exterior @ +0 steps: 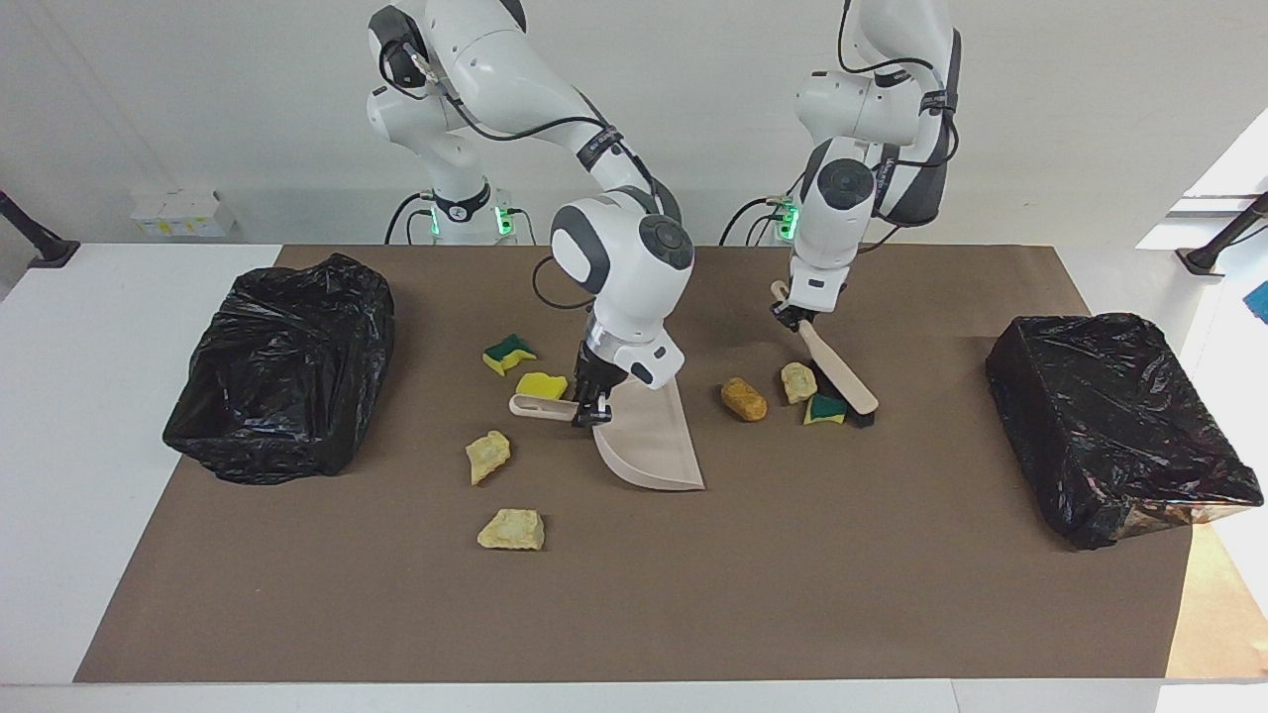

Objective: Sweep and dump trash in bin
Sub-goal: 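Sweep the sponge and bread pieces toward the dustpan with the left gripper, then push the pieces into the dustpan with the brush in the left gripper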

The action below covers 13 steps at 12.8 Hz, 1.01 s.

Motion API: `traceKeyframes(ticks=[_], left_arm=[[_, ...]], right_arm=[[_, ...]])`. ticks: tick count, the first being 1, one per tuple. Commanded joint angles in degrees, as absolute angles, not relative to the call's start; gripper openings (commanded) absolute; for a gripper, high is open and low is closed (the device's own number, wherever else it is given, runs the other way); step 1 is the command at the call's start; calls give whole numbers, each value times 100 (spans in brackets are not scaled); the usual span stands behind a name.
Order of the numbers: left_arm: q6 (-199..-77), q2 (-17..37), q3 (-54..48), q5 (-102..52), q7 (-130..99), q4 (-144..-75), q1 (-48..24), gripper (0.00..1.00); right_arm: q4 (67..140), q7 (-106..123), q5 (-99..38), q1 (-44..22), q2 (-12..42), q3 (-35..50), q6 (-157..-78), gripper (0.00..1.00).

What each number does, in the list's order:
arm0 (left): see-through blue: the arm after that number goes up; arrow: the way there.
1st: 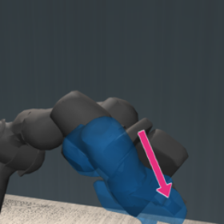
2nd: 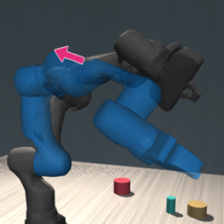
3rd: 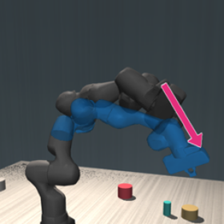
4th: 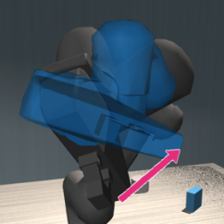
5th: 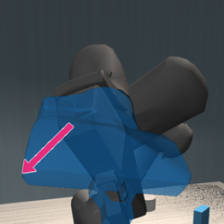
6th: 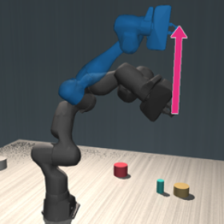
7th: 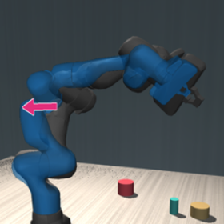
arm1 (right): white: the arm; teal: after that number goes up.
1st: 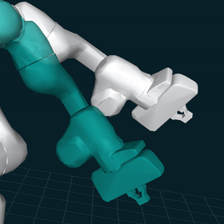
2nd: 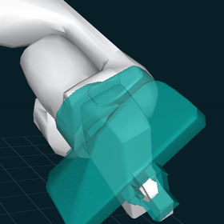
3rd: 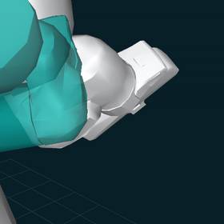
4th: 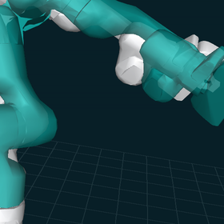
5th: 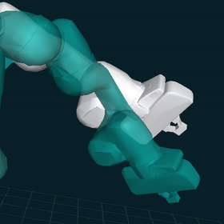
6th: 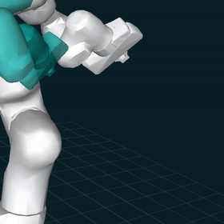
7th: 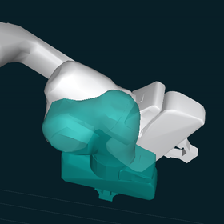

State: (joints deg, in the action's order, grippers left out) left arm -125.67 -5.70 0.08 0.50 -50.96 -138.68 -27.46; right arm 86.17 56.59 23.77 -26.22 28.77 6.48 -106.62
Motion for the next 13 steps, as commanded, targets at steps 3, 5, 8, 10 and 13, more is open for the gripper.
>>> traceKeyframes(ticks=[3,5,8,10,13], left_arm=[[-12831,-88,79,-430,-5072,-13351,-3137,0],[-13025,-62,70,-579,-4984,-13307,-3269,0],[-13069,96,62,-886,-4265,-13096,-3278,0],[-13087,140,62,-958,-4096,-13043,-3418,0],[-13561,605,62,-1133,-4131,-12815,-3805,0]], right_arm=[[8728,5625,2444,-2452,2830,694,-10705,0],[8728,5616,2408,-2391,2839,694,-10714,0],[8728,5607,2382,-2356,2848,694,-10714,0],[8745,5607,2382,-2329,2856,694,-10757,0],[8754,5599,2321,-2312,2856,694,-10767,0]])
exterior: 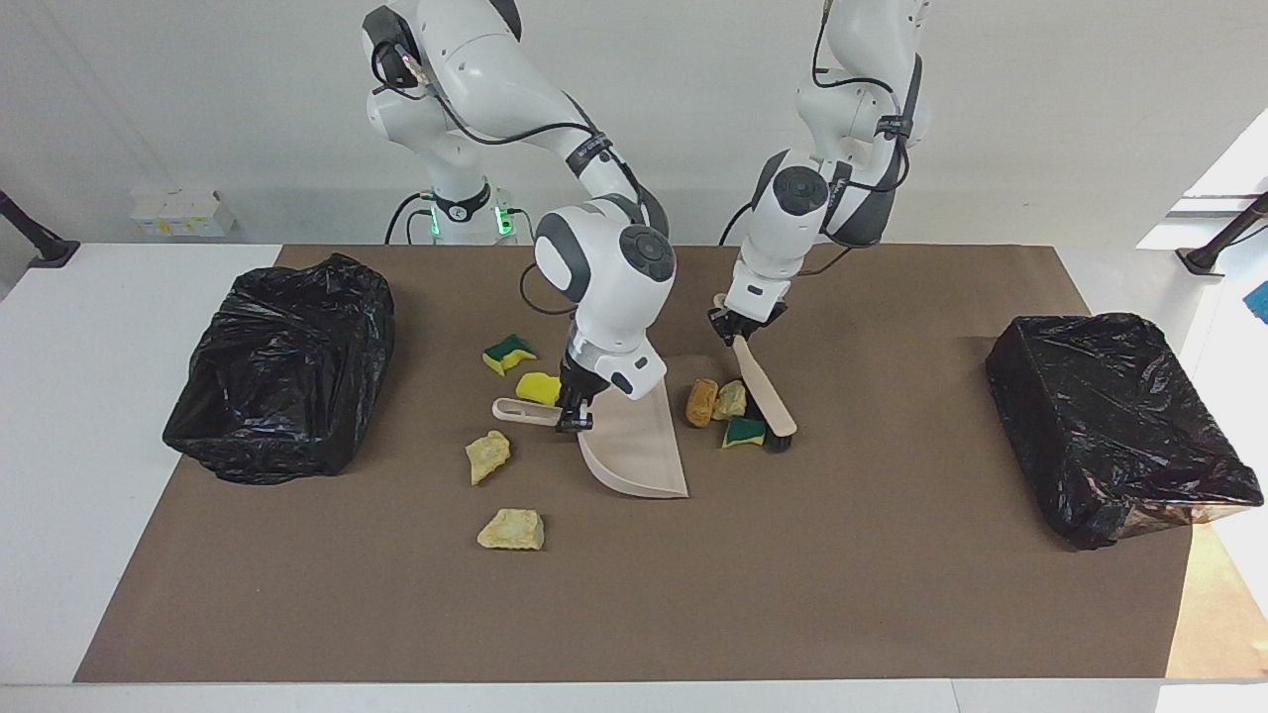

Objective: Sweep and dump trash in bin
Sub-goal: 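Push the pieces into the dustpan with the brush in the left gripper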

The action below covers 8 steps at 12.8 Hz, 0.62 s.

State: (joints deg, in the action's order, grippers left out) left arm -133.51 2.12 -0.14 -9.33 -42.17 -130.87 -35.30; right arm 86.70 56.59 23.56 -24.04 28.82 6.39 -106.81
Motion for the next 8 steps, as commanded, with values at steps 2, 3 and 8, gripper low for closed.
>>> traceKeyframes(ticks=[2,3,8], left_arm=[[-13570,860,62,-1230,-4148,-12430,-4033,0],[-13623,1018,62,-1413,-4157,-12167,-4199,0],[-13553,1178,70,-1582,-4105,-11777,-4526,0]], right_arm=[[8754,5546,2215,-2303,2865,694,-10775,0],[8745,5485,2215,-2277,2874,694,-10845,0],[8701,5344,1846,-2259,2883,694,-10890,0]])
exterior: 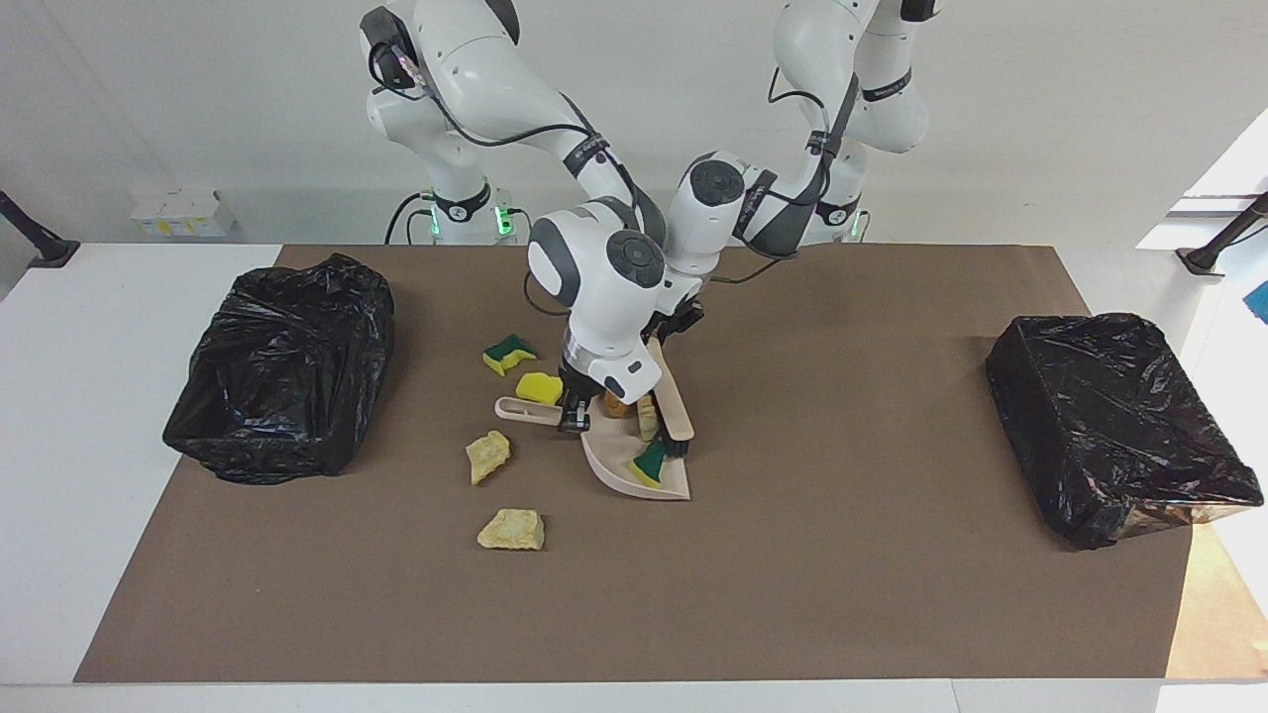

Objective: Sweep and dump trash in bin
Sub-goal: 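Push the pieces into the dustpan with the brush in the left gripper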

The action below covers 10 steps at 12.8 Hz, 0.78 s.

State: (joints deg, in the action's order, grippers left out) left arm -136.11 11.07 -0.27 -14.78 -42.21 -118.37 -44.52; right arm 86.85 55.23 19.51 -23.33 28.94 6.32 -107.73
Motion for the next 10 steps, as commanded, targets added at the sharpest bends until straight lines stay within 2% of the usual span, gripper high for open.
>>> traceKeyframes(ticks=[1,6,10], left_arm=[[-13518,1169,79,-1582,-4122,-11786,-4474,0],[-12597,800,141,-1433,-4078,-11804,-3781,0],[-12419,782,141,-1195,-4017,-11786,-3665,0]], right_arm=[[8701,5265,1846,-2198,2883,694,-10942,0],[8736,5221,898,-1794,2804,694,-11328,0],[8745,5212,607,-1556,2716,694,-11470,0]])
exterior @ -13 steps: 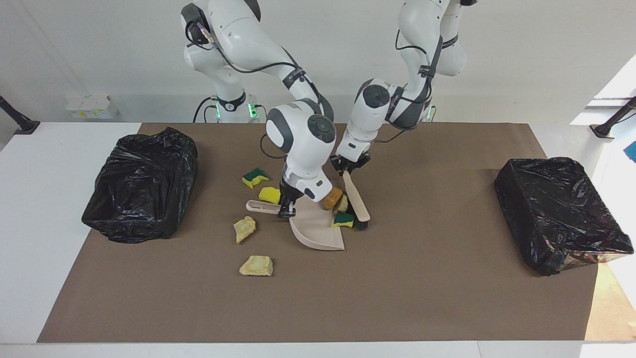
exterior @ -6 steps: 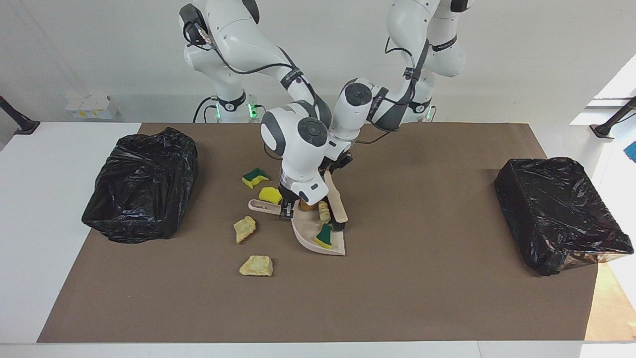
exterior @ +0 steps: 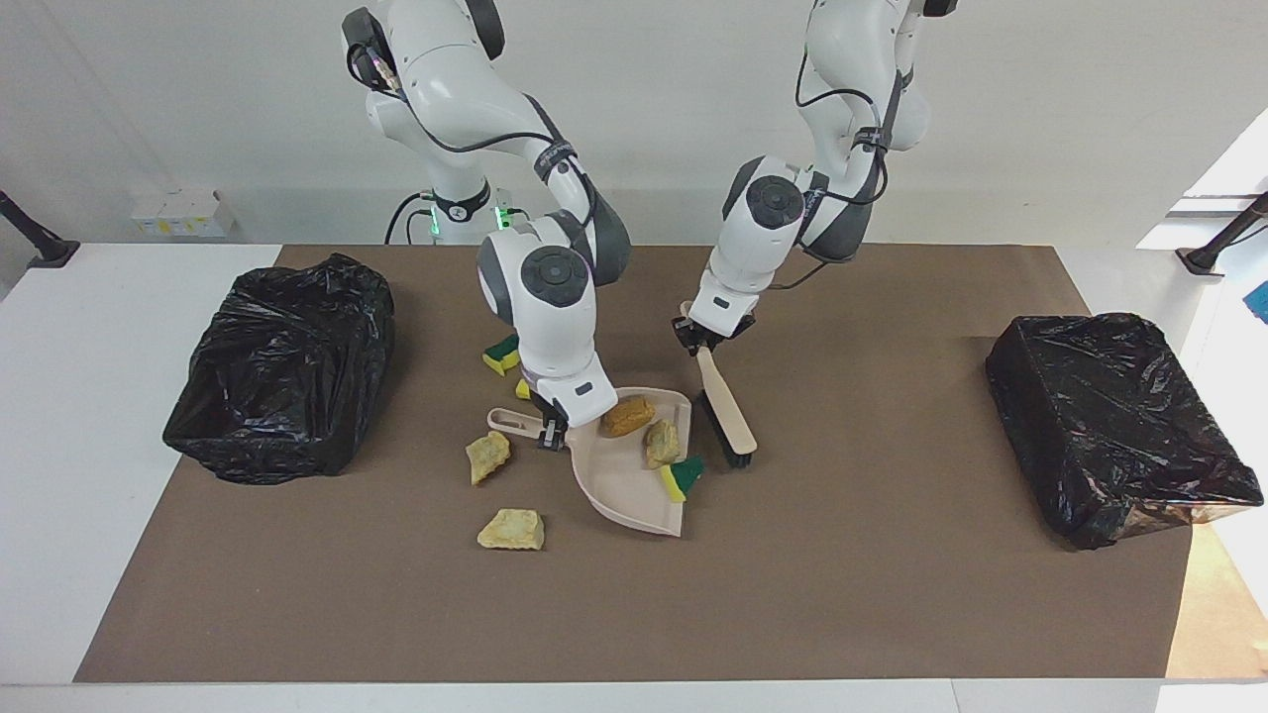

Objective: Sweep and dump trash in bin
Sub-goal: 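Push the pieces into the dustpan with the brush in the left gripper, then carry the dustpan to the nearby black bag and tip it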

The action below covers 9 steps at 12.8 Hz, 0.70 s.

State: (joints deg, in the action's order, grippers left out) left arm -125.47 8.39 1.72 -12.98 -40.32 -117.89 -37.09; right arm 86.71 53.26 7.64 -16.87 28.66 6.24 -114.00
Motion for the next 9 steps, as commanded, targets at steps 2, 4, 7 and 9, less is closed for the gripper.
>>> traceKeyframes(ticks=[2,4,7,9], left_arm=[[-12428,791,141,-1195,-4017,-11777,-3665,0],[-12454,800,141,-1187,-4008,-11751,-3656,0],[-12149,704,132,-923,-4016,-11794,-3735,0],[-12181,258,105,-914,-4087,-12266,-4006,0]], right_arm=[[8745,5282,484,-1407,2707,703,-11470,0],[8745,5300,439,-1354,2655,694,-11461,0],[8911,5701,396,-1013,2243,703,-11461,0],[9200,6526,47,-574,1856,694,-11426,0]])
